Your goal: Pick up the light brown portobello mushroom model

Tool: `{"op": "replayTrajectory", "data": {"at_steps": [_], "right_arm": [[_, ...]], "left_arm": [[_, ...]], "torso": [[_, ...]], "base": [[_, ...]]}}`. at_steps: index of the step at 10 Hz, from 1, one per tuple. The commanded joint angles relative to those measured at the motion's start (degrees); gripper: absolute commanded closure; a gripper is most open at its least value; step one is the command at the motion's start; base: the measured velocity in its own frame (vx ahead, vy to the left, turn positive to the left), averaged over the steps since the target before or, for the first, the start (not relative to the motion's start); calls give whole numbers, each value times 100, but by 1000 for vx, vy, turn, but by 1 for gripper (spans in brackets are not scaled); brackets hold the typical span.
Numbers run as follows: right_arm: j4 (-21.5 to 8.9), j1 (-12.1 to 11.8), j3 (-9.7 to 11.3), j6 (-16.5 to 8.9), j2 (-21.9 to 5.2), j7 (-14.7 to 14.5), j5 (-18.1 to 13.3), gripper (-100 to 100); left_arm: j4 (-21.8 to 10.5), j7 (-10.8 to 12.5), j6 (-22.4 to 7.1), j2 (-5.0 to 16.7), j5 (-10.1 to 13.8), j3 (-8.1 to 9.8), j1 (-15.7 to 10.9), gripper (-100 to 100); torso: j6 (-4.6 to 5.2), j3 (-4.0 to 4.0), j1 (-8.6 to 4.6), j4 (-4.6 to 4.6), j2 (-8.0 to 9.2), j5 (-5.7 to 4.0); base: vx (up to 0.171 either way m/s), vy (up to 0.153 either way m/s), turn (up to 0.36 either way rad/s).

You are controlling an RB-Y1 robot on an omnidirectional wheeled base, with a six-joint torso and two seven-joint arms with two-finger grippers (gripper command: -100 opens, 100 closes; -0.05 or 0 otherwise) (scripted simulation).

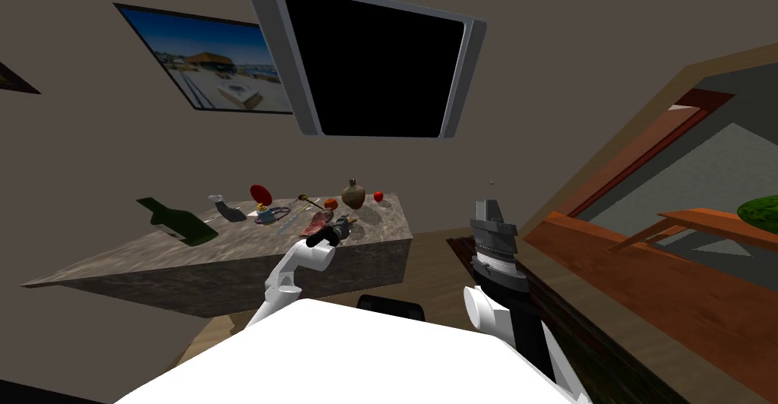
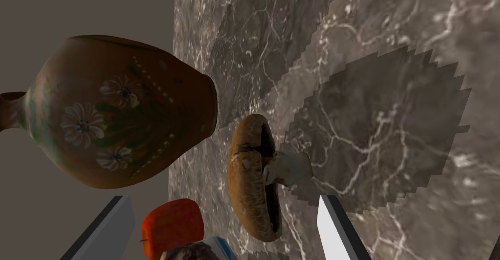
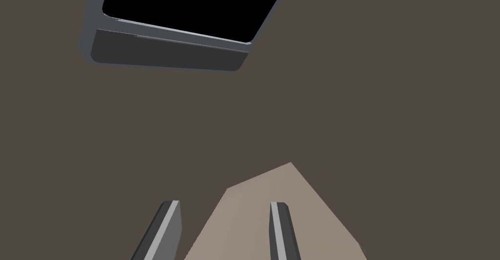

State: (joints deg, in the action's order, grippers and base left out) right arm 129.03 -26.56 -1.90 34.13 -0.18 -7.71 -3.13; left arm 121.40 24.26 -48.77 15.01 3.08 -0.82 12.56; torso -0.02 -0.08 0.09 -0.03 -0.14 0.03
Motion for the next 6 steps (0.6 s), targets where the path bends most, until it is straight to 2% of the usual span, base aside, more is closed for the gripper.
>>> {"op": "replayTrajectory", "data": {"at_steps": [1,4,5,6], "right_arm": [[0,0,0,0,0,0,0,0],[0,0,0,0,0,0,0,0],[0,-1,0,0,0,0,0,0],[0,0,0,0,0,0,0,0]], "left_arm": [[-86,72,-200,55,-9,-9,-22,-100],[-224,187,-548,159,-41,-18,-115,-100],[-207,154,-452,147,-13,-5,-102,-100],[-212,163,-475,153,-12,-4,-103,0]], "torso": [[0,0,0,0,0,0],[0,-3,5,-1,-5,1],[0,-7,5,-2,-13,1],[-1,-4,-2,-2,-5,0]], "base": [[23,36,-52],[45,41,-50],[33,20,-14],[5,4,2]]}}
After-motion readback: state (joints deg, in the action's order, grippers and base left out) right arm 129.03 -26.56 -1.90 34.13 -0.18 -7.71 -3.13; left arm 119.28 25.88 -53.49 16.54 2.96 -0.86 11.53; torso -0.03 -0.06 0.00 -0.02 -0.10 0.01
